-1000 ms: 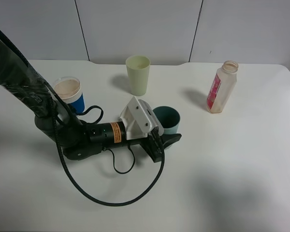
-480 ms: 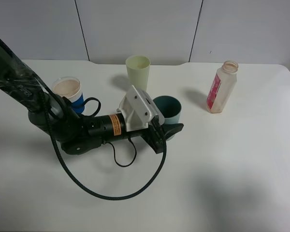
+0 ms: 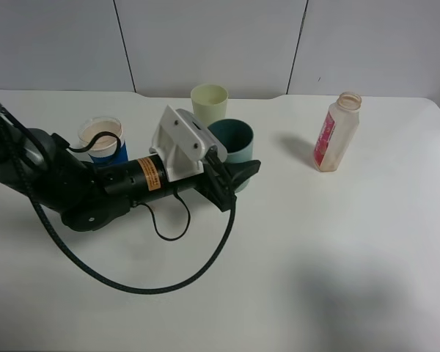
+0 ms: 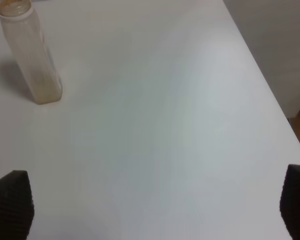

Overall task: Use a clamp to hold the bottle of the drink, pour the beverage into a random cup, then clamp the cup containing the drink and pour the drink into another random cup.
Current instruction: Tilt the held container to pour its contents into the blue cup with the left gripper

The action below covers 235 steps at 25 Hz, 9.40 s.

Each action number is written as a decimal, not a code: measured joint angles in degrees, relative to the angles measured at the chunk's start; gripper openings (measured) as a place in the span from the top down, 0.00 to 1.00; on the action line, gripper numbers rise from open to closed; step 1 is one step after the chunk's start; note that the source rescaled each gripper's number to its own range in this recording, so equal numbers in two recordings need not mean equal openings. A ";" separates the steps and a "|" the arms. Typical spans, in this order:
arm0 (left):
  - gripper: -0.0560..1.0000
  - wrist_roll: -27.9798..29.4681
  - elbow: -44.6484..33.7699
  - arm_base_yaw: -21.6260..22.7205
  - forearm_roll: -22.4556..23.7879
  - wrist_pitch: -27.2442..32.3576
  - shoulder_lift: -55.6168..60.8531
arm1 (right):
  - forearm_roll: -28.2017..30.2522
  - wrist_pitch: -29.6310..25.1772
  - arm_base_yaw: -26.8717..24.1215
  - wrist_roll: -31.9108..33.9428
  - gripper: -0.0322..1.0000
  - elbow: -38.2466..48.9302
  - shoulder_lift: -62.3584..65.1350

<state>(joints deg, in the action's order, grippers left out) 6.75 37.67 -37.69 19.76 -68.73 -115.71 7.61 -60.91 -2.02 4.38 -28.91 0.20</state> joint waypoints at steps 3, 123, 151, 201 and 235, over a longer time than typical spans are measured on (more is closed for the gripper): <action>0.94 0.00 -2.47 2.45 -0.54 0.00 2.81 | 0.00 0.00 0.00 0.00 0.02 0.00 0.00; 0.94 -18.05 2.21 41.55 28.36 45.41 22.39 | 0.00 0.00 0.00 0.00 0.02 0.00 0.00; 0.94 -18.05 6.57 38.16 38.06 53.38 22.34 | 0.00 0.00 0.00 0.00 0.02 0.00 0.00; 0.94 -19.77 9.29 36.13 49.36 58.98 22.34 | 0.00 0.00 0.00 0.00 0.02 0.00 0.00; 0.94 -20.67 9.33 34.19 56.23 62.64 22.34 | 0.00 0.00 0.00 0.00 0.02 0.00 0.00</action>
<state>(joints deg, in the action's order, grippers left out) -13.91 47.01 -3.50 75.99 -6.09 -93.37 7.61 -60.91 -2.02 4.38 -28.91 0.20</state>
